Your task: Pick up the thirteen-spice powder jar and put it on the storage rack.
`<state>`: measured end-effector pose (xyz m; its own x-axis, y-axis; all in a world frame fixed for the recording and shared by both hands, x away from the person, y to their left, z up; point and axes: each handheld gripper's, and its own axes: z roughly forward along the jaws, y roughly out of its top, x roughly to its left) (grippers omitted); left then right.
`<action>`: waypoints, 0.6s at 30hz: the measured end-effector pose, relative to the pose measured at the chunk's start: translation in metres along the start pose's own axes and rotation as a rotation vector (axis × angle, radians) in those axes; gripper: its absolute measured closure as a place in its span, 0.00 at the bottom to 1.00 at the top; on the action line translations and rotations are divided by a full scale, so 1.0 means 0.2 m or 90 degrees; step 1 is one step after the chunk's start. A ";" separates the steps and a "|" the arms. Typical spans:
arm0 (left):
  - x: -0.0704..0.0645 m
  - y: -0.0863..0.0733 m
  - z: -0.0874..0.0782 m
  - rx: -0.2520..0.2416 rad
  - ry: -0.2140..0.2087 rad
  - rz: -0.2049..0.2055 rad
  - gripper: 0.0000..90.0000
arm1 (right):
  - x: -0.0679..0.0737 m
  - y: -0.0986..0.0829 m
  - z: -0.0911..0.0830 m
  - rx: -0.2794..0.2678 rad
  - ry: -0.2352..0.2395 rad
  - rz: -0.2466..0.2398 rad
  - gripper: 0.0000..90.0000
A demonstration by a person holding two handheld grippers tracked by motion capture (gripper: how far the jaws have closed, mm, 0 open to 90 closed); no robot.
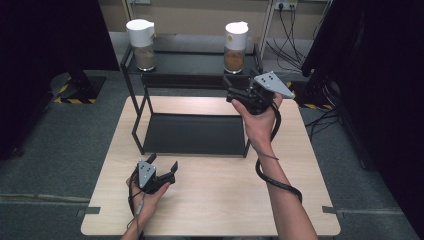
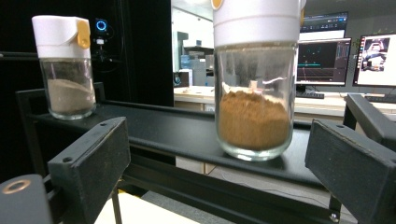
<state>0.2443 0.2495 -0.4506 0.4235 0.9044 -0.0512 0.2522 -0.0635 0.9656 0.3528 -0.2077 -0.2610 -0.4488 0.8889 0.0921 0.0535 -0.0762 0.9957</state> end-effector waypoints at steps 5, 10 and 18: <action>0.00 0.00 0.00 -0.001 0.000 0.001 0.14 | 0.00 -0.03 -0.02 0.001 0.003 0.000 0.08; 0.00 0.00 0.00 -0.001 0.000 0.000 0.14 | 0.00 -0.06 -0.04 0.002 0.007 -0.003 0.08; 0.00 0.00 0.00 -0.001 0.000 0.001 0.14 | 0.01 -0.11 -0.08 0.009 0.012 -0.007 0.08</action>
<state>0.2438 0.2491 -0.4509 0.4237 0.9045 -0.0492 0.2498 -0.0645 0.9662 0.3369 -0.2121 -0.2825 -0.4659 0.8810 0.0821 0.0616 -0.0602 0.9963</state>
